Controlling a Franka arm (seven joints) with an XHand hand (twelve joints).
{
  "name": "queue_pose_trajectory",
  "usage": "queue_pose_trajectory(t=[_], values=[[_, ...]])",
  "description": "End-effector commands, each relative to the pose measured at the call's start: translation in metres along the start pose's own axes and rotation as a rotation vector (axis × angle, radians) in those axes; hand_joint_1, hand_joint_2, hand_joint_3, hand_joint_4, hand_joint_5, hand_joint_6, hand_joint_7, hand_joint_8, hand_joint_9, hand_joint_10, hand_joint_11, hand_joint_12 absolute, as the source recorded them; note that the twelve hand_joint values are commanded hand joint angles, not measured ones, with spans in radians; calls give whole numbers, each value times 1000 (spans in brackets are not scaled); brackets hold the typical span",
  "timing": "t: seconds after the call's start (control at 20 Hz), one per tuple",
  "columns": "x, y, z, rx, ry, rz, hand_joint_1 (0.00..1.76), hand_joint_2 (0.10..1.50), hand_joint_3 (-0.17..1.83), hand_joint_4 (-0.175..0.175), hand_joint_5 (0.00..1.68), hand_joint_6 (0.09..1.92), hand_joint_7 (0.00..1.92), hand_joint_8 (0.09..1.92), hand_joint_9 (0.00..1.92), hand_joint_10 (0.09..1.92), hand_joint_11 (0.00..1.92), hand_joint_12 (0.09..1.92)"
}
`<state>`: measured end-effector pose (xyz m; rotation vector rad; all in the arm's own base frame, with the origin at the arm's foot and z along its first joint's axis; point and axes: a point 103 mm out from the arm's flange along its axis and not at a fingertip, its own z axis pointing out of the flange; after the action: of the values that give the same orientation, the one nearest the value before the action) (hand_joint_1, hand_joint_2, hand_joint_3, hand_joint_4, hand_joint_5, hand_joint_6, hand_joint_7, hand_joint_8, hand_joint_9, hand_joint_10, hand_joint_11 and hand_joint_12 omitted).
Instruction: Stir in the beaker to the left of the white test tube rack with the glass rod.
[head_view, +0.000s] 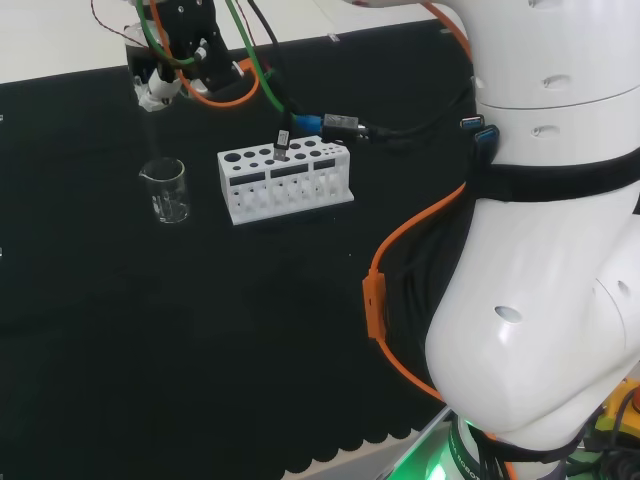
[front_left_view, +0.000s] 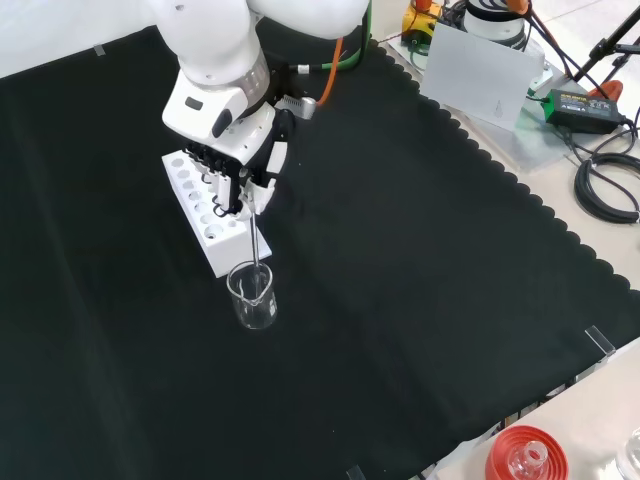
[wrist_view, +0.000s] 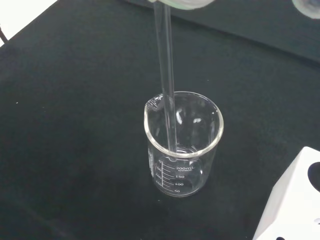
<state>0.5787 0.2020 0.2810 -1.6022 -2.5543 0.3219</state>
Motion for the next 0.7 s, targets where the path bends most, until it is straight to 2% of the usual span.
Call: queue_pose_trajectory(t=[0.05,0.7], values=[[-7,-4,-1,-9,7,7,1198,1130,-175,-175,1123,808,1608,586,1824,267,1657,546],[-4,-9,-6,-26,21,10,1198,1130,-175,-175,1123,809,1608,584,1824,267,1657,546]])
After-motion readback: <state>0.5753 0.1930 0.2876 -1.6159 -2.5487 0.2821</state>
